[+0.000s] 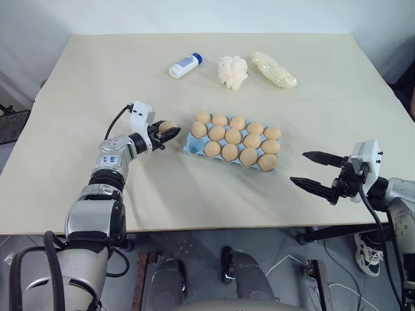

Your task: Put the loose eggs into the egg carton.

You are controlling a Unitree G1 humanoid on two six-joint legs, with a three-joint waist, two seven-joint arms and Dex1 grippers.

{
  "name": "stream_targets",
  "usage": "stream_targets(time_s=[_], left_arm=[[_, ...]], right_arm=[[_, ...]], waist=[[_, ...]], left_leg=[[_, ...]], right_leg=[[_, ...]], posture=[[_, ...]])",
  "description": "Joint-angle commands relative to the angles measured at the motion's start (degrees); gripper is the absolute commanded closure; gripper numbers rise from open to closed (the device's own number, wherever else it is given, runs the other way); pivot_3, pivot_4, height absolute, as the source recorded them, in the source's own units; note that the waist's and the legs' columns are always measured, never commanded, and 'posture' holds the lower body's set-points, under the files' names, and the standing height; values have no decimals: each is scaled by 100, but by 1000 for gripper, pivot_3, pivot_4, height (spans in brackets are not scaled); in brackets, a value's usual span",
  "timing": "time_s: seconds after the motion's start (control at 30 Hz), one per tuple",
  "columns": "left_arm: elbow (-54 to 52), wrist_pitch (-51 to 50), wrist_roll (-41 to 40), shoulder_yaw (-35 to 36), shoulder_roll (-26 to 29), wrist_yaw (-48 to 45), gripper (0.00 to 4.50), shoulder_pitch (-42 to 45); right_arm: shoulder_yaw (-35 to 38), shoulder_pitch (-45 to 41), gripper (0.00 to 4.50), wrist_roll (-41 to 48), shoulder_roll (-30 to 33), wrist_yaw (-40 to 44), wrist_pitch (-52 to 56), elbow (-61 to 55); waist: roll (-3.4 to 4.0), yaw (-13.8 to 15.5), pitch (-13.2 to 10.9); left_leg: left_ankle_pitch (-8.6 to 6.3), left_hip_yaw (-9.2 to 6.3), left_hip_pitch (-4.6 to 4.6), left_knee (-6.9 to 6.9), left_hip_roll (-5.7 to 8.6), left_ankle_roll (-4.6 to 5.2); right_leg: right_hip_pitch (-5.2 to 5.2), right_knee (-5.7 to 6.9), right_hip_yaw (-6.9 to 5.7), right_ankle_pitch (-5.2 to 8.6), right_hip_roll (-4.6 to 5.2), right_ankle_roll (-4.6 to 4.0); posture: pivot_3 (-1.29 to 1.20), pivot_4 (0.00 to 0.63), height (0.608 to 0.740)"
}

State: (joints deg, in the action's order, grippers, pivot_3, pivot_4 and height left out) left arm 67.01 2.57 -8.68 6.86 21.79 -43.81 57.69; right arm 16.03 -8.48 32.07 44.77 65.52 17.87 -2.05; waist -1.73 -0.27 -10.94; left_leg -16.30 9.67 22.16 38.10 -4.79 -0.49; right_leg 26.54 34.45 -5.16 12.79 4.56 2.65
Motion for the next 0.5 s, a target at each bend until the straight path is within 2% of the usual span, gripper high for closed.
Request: stream_targets(time_s=[0.03, 0.17, 0.27, 0.5], left_arm=[[-649, -68, -161, 50, 57, -480, 2494, 90], [-2003, -761, -418, -137, 60, -1261, 2497, -400], [-2988, -1303, -544, -277, 89, -1456, 2497, -803], [-3654, -1734, -473, -639, -61, -1451, 2497, -1131]], right_arm=[[201, 29, 0, 95, 113, -16, 16, -178], [199, 68, 0, 87, 98, -36, 9, -195], [190, 81, 0, 89, 82, -58, 8, -204], [128, 28, 0, 76, 29, -89, -12, -160]], waist=[[-1, 4, -1], [-1, 1, 0], [0, -13, 0], [-1, 12, 0]], left_leg=[[0, -1, 2, 0, 0, 0], [0, 0, 2, 1, 1, 0], [-1, 3, -2, -1, 0, -3], [12, -3, -2, 12, 2, 3]], right_leg=[[1, 0, -1, 0, 0, 0], [0, 0, 1, 0, 0, 0], [0, 7, 2, 1, -1, 1], [-5, 7, 11, 1, -1, 0]], posture=[[0, 150, 740], [0, 150, 740], [0, 150, 740], [0, 150, 740]])
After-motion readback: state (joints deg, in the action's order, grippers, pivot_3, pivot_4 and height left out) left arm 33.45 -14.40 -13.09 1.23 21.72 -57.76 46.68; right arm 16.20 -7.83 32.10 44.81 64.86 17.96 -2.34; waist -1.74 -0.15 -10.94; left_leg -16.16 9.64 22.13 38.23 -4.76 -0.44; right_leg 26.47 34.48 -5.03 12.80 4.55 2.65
